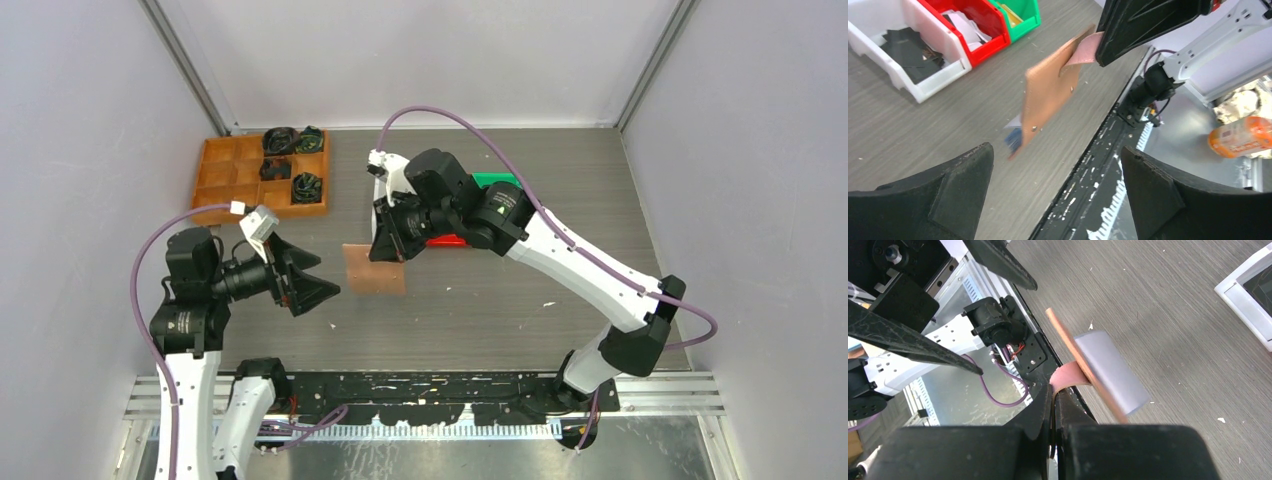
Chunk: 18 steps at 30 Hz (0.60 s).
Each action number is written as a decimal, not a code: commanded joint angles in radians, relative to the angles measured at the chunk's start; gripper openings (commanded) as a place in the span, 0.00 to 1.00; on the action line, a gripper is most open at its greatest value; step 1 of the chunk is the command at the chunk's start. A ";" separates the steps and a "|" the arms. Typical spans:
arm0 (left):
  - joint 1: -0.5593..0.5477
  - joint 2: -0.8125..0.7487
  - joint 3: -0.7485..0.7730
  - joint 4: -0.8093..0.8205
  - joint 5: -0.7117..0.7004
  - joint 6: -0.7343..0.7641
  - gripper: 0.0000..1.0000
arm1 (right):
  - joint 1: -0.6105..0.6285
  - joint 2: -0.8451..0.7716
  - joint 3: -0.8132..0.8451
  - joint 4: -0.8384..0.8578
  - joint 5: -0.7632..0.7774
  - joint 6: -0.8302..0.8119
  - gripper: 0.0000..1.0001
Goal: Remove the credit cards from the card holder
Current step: Open the card holder.
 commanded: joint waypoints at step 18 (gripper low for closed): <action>0.005 0.017 0.017 -0.167 -0.015 0.571 0.93 | 0.086 0.112 0.287 -0.266 -0.146 -0.260 0.01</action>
